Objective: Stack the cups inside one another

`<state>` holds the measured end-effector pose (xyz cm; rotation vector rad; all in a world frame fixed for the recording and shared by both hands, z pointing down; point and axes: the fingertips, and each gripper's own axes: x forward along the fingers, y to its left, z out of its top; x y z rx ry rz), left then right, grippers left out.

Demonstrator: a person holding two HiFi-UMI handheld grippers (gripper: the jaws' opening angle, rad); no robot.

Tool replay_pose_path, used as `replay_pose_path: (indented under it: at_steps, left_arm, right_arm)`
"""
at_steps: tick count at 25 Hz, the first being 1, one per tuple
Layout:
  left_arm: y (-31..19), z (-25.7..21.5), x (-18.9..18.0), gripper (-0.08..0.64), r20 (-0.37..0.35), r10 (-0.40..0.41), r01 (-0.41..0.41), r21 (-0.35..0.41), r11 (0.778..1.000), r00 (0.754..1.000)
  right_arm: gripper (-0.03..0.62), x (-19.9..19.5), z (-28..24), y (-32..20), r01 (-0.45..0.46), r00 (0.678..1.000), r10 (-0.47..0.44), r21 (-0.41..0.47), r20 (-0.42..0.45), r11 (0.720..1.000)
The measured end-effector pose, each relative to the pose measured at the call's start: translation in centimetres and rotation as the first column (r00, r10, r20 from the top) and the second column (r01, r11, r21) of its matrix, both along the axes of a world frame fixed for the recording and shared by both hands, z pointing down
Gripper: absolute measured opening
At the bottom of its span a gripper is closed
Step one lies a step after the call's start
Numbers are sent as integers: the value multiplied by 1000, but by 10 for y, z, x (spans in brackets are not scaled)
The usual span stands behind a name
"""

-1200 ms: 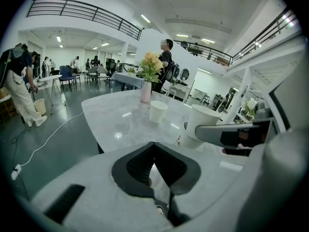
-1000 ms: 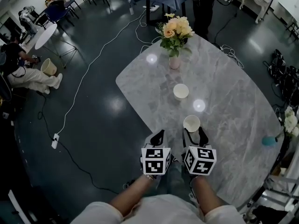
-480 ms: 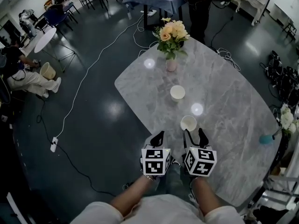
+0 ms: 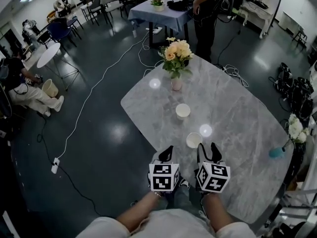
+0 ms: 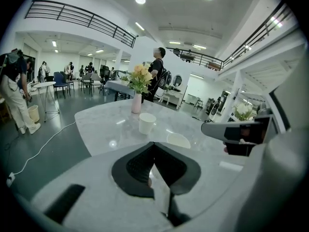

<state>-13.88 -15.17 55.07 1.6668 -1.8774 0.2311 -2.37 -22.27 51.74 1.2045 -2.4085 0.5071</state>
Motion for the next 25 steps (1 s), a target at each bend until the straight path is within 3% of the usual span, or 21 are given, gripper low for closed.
replay_pose_path:
  at_steps: [14, 25]
  left_arm:
    - [-13, -40, -4, -5, 66, 41, -47, 88, 995, 997]
    - [-19, -48, -9, -5, 81, 45, -53, 110, 993, 996]
  right_arm:
    - [14, 42, -30, -7, -91, 996, 91, 87, 3, 992]
    - [8, 61, -37, -11, -117, 993, 117, 96, 6, 989]
